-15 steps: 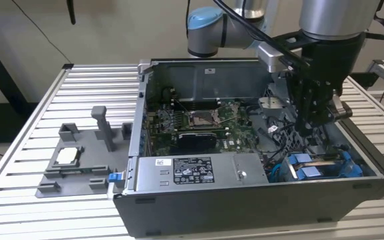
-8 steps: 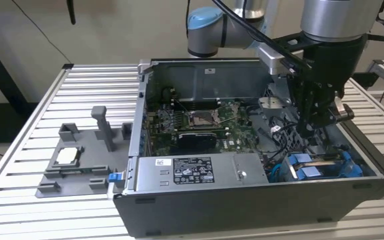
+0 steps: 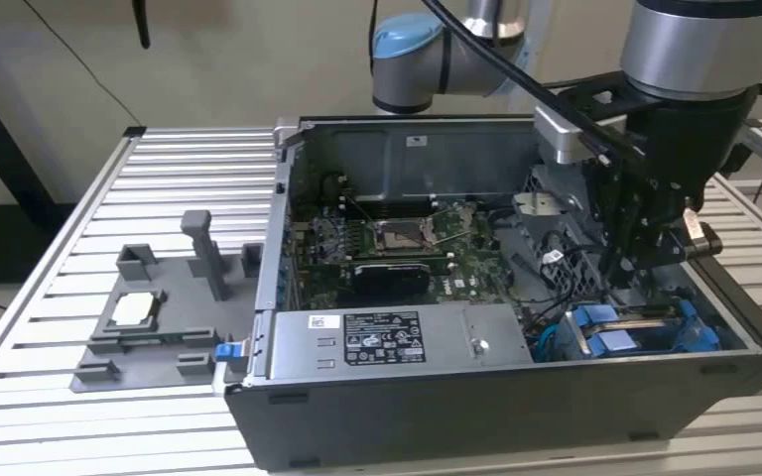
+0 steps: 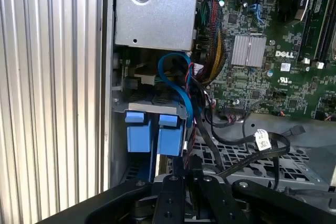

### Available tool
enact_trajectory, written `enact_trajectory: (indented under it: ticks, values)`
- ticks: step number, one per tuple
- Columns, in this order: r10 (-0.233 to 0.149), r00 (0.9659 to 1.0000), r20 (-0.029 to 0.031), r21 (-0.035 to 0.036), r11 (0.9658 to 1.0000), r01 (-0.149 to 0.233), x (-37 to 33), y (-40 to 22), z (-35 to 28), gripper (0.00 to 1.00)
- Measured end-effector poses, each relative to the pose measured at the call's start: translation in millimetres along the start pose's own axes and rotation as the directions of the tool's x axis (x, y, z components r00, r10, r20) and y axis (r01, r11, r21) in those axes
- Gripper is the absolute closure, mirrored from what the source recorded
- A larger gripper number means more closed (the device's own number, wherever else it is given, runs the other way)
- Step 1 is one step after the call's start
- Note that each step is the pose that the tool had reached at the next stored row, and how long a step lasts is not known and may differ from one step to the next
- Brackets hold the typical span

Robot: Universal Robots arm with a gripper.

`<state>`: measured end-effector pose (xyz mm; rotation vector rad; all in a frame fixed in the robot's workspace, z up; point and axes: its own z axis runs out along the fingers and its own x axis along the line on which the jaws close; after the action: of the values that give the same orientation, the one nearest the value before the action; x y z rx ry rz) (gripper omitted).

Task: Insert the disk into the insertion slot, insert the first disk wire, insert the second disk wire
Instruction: 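Insert the second disk wire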

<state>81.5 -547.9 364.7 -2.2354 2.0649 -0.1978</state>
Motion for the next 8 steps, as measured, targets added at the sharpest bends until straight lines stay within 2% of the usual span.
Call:
enact_trajectory:
  ticks: [3,4,8]
  values:
    - [0.008,0.9988,0.0493,0.0037,1.0,-0.008,3.5,-1.3,0.9,0.84]
    - [0.009,0.9983,0.0568,0.0024,1.0,-0.009,5.5,-1.4,1.2,0.84]
    - [0.011,0.998,0.0628,-0.0246,0.9997,-0.009,15.0,-3.1,3.3,0.84]
